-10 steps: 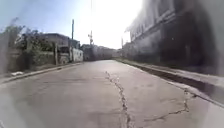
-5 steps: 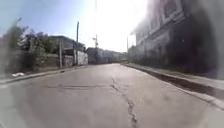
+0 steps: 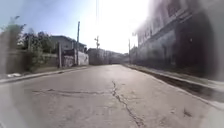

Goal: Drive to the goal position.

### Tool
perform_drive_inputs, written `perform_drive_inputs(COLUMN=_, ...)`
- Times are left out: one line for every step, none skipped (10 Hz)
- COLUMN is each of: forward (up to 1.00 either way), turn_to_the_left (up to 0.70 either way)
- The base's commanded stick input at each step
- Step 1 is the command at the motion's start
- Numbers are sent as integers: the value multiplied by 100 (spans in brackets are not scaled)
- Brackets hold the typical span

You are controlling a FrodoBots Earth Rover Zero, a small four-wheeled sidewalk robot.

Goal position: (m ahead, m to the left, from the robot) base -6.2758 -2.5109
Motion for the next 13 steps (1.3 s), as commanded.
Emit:
perform_drive_inputs(forward=100, turn_to_the_left=0)
perform_drive_inputs(forward=100, turn_to_the_left=0)
perform_drive_inputs(forward=100, turn_to_the_left=0)
perform_drive_inputs(forward=100, turn_to_the_left=0)
perform_drive_inputs(forward=100, turn_to_the_left=0)
perform_drive_inputs(forward=100, turn_to_the_left=0)
perform_drive_inputs(forward=100, turn_to_the_left=0)
perform_drive_inputs(forward=100, turn_to_the_left=0)
perform_drive_inputs(forward=100, turn_to_the_left=0)
perform_drive_inputs(forward=100, turn_to_the_left=0)
perform_drive_inputs(forward=100, turn_to_the_left=0)
perform_drive_inputs(forward=100, turn_to_the_left=0)
perform_drive_inputs(forward=100, turn_to_the_left=0)
